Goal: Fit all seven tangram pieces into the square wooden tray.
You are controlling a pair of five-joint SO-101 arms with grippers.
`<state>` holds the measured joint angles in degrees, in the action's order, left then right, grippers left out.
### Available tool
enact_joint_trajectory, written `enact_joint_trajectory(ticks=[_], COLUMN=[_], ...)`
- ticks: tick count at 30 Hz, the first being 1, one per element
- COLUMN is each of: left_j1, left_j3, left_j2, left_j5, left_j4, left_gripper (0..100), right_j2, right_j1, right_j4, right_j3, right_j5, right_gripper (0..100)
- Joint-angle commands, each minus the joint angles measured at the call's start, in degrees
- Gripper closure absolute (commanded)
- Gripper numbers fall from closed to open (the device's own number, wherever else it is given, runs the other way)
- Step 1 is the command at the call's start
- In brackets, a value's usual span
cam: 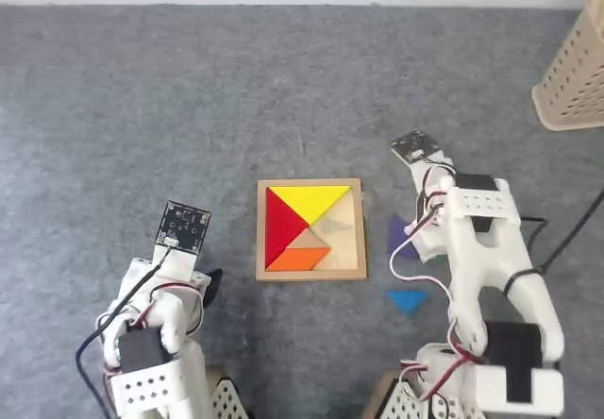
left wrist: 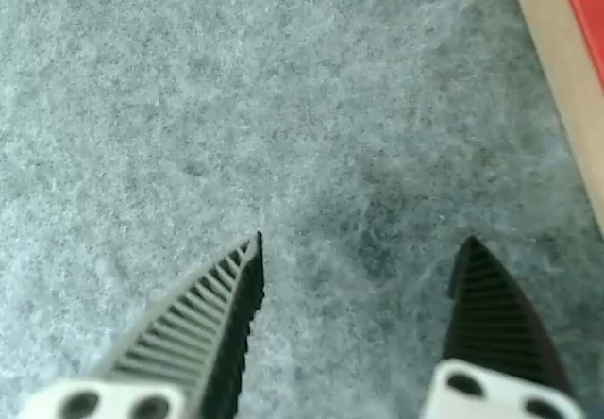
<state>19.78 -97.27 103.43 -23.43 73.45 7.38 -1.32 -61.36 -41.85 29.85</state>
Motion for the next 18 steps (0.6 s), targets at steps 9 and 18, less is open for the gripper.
enact_joint_trajectory(ticks=[9, 18], left_j1=[-0.18, -0.18], left_j3=[0.75, 0.75], left_j2=[0.97, 0.97], left_j5=[0.35, 0.35], left_j4=[0.09, 0.09], left_gripper=[70, 70], right_j2=[-10.24, -11.03], right_j1=[0.22, 0.31], right_j4=[1.19, 1.19], right_j3=[5.45, 5.8], right_j5=[0.79, -0.7], right_gripper=[72.8, 91.7])
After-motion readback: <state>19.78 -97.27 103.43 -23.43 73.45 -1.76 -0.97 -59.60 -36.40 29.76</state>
